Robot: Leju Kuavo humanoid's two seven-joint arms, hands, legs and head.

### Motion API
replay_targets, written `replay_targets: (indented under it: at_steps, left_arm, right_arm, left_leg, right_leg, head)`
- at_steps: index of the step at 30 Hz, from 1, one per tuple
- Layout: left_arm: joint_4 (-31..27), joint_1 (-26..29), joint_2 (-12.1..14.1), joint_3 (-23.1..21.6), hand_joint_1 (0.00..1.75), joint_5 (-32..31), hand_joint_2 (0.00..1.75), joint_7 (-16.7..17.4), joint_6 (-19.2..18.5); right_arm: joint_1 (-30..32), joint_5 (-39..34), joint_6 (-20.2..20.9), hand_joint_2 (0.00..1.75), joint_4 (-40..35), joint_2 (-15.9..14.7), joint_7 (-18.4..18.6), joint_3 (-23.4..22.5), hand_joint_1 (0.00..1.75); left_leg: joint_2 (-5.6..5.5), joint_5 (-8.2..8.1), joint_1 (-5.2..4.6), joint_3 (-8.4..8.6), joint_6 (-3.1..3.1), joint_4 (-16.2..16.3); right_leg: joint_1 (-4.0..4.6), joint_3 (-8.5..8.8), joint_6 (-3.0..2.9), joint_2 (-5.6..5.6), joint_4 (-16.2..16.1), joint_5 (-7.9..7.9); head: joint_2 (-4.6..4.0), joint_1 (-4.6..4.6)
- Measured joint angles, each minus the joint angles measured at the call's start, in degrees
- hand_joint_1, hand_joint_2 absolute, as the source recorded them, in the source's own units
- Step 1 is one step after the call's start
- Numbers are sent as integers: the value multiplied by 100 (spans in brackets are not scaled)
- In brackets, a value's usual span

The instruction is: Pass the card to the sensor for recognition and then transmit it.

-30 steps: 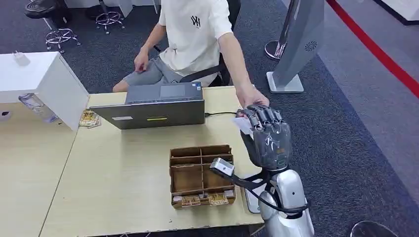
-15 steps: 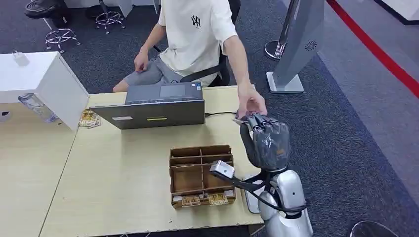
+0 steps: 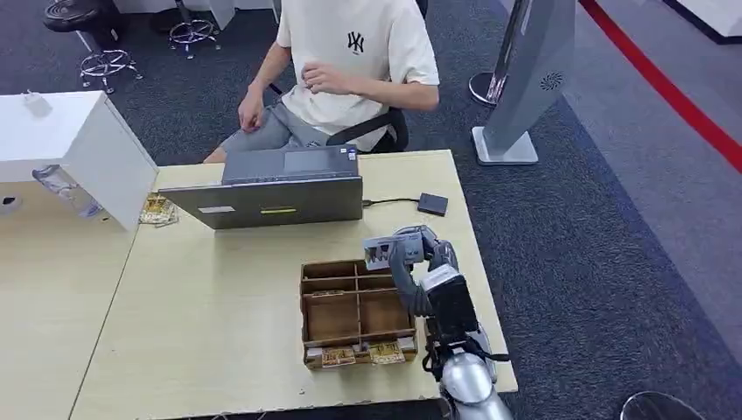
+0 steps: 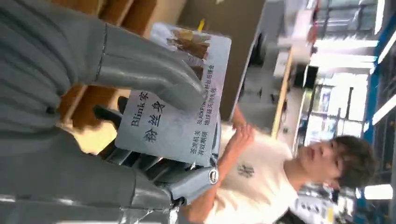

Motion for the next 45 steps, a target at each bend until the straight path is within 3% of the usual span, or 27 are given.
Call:
replay_targets:
  at_steps: [10,27,37,45]
  left_arm:
    - [0,61,31,46,0,177,175,-87,85]
    - [0,182,87,164,0,400,175,-247,149]
    - [0,185,109,188,0,459,175,-247,138]
    - [0,185,111,195,0,494,175,-229,138]
  right_arm:
    - [331,-615,237,175,-31,-479,75,-31,175]
    - [875,-235,108,175,-404,-1178,280,-1111,175]
    - [907,-65,186,175,-409,-1281,411,-1760,175]
    - [797,571,317,175,15,-1285,527,-1875,175]
  left_leg:
    - [-1,0,-3,0,1,1]
    - [0,-1,-3,0,1,1]
    - [0,-1,-3,1,1,1]
    - [0,-1,-2,-1,1,1]
  right_leg:
    - [-3,1,1,-1,-3,1]
    - [-1,0,1,-1,-3,1]
    - [-1,1,1,-1,-3,1]
    - [-1,1,1,-1,-3,1]
  head:
    - [0,2]
    - [0,2]
    - [0,2]
    - [0,2]
